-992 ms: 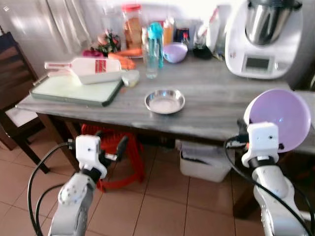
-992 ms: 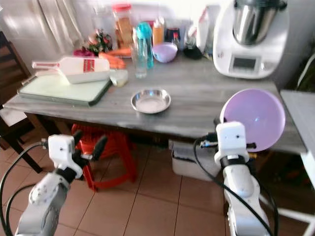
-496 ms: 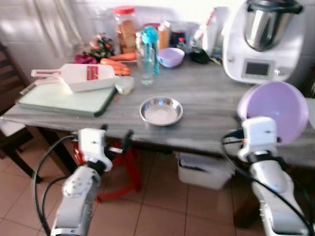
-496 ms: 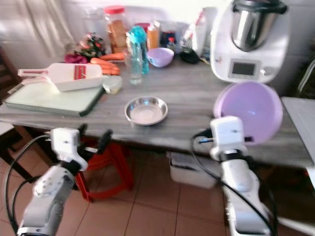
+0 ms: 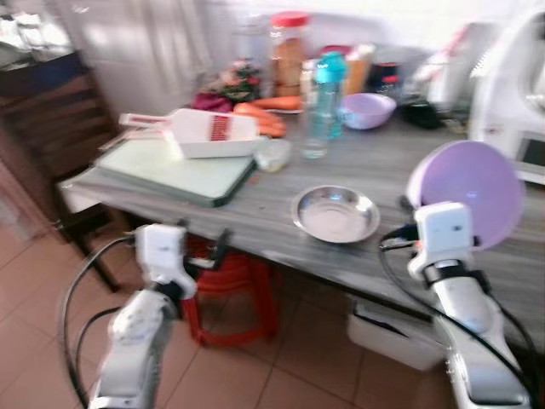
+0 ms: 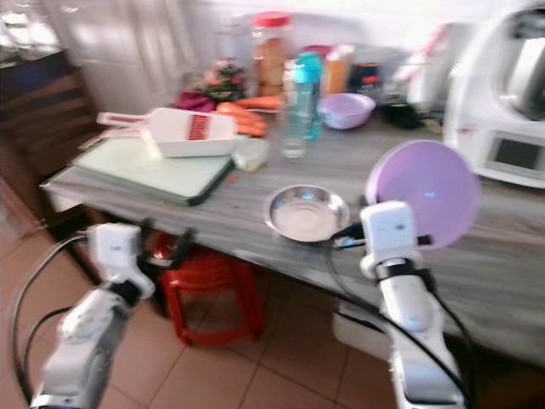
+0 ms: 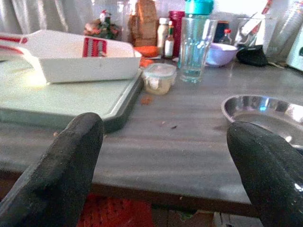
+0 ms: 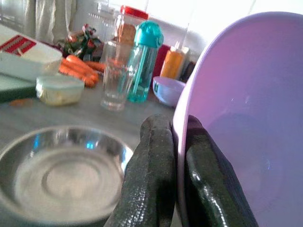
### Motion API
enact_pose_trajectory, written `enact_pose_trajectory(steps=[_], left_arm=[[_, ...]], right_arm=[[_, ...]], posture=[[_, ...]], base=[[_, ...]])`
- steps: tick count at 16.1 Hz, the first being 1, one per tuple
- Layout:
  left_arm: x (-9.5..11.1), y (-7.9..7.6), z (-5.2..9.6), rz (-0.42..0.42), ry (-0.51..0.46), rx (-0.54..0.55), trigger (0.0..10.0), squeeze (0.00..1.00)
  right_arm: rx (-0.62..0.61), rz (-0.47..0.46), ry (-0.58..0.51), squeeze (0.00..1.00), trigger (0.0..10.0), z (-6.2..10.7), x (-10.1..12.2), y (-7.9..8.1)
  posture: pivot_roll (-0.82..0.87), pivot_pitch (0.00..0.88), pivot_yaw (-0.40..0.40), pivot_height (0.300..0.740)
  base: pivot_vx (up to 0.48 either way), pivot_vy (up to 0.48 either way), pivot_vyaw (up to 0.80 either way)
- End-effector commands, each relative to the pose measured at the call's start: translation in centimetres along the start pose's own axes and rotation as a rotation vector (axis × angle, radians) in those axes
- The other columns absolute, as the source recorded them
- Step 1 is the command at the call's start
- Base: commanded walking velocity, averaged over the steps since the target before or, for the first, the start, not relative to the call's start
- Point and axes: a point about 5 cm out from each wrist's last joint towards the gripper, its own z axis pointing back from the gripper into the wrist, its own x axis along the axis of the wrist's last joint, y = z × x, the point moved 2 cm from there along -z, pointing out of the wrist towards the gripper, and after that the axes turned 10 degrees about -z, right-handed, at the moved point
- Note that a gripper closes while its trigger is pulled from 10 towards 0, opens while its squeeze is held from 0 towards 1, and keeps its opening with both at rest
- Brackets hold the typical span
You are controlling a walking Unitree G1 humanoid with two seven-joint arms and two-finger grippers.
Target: Setting the table
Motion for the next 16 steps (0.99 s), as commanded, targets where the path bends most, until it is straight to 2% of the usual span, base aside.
enact_pose_trajectory(steps=[1,10,16], left_arm=[[0.51,0.92,-0.03,-0.022,-0.010,0.022,10.0,0.00],[0.51,0.54,-0.11,-0.014,-0.014,0.002,10.0,0.00],[0.38,0.48,0.04,-0.021,-0.010,-0.018,10.0,0.00]], right_arm=[[0.018,-0.010,-0.031,0.00,10.0,-0.20,0.80,0.48],[0.032,-0.006,-0.026,0.00,10.0,-0.38,0.62,0.59],[0.053,-0.007,-0.002,0.00,10.0,-0.25,0.04,0.94]], posture=[[-0.01,0.000,0.029,0.740],[-0.01,0.000,0.024,0.740],[-0.01,0.000,0.019,0.740]], base=[[0.304,0.000,0.00],[0.296,0.000,0.00],[0.000,0.000,0.00]])
